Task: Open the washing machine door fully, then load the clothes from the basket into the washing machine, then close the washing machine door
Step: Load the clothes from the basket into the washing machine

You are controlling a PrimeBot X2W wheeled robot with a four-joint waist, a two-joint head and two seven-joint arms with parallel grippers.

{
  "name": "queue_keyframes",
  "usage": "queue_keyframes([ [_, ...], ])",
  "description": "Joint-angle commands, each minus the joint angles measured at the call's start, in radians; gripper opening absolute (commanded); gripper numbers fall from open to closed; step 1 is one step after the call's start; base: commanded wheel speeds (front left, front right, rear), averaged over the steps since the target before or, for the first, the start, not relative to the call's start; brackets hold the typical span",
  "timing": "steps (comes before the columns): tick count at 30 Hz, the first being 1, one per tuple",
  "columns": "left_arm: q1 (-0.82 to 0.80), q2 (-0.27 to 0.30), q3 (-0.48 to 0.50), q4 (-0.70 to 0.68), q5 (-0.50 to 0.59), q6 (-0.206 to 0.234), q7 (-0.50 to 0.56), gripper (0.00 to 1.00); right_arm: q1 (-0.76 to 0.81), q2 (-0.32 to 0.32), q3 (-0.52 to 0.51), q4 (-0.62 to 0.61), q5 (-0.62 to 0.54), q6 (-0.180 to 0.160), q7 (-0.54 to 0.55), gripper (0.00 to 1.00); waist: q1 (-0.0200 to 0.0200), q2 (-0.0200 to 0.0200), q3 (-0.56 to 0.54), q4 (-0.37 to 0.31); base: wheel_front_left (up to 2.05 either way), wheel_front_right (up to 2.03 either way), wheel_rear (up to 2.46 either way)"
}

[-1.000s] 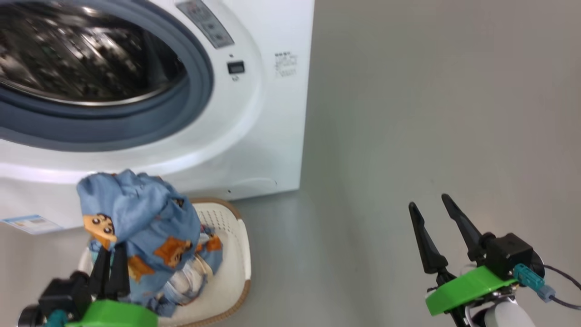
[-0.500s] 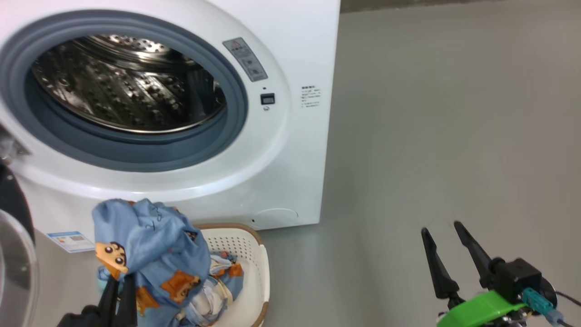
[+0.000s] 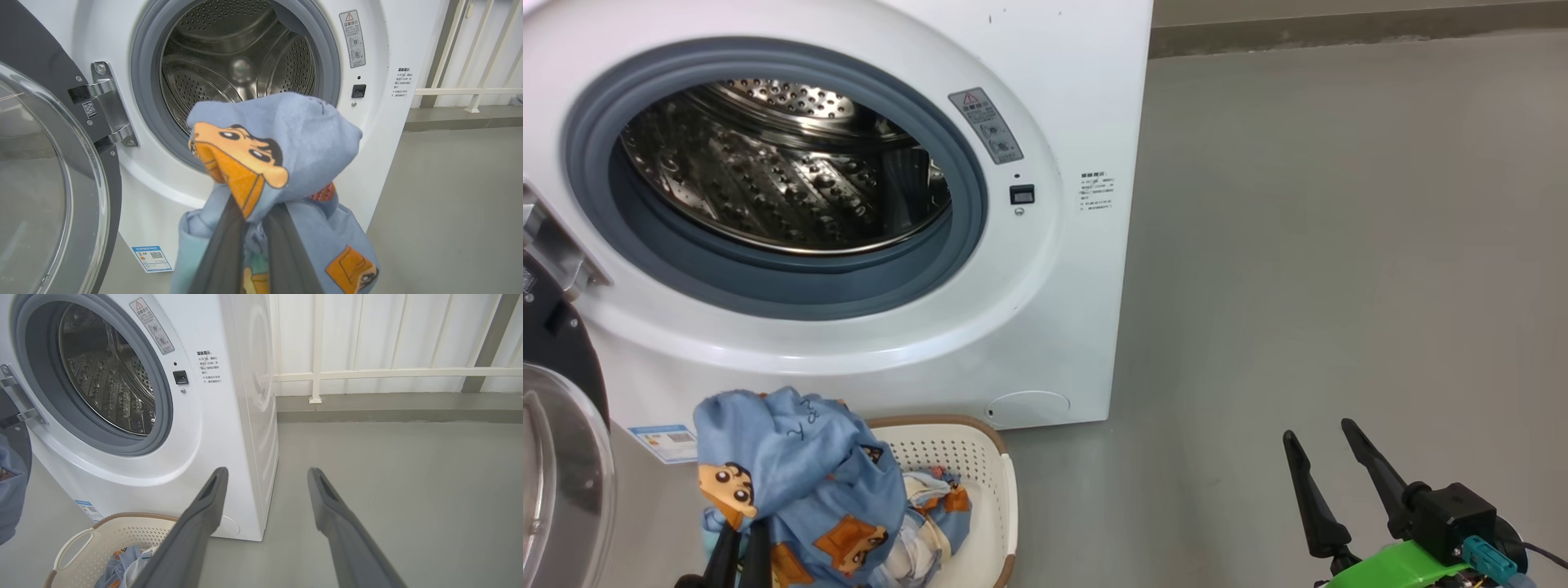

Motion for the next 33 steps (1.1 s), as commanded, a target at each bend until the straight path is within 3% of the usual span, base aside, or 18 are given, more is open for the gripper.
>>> queue_keyframes([
  [1,-0.015,0.005,0.032,-0.032,-0.006,0.011,-0.012,0.00,-0.015,-0.003,0.024,-0.025,-0.007,0.006,-0.012,1.00,0.0000,-0.0001,0.002,-0.002,0.00,0.00,0.00],
  [17,-0.094,0.005,0.035,-0.022,-0.055,0.026,-0.012,0.00,-0.042,-0.002,0.036,-0.031,-0.009,0.006,-0.012,1.00,0.0000,-0.0001,0.079,-0.017,0.00,0.00,0.00],
  [28,-0.290,0.005,0.065,0.029,-0.060,0.027,-0.012,0.00,-0.091,-0.022,0.051,-0.048,-0.014,0.006,-0.012,1.00,0.0000,-0.0001,0.226,-0.034,0.00,0.00,0.00],
  [33,-0.428,0.014,0.086,0.073,-0.036,0.004,-0.012,0.00,-0.128,-0.026,0.059,-0.058,-0.018,0.006,-0.012,1.00,0.0000,-0.0001,0.305,-0.046,0.00,0.00,0.00],
])
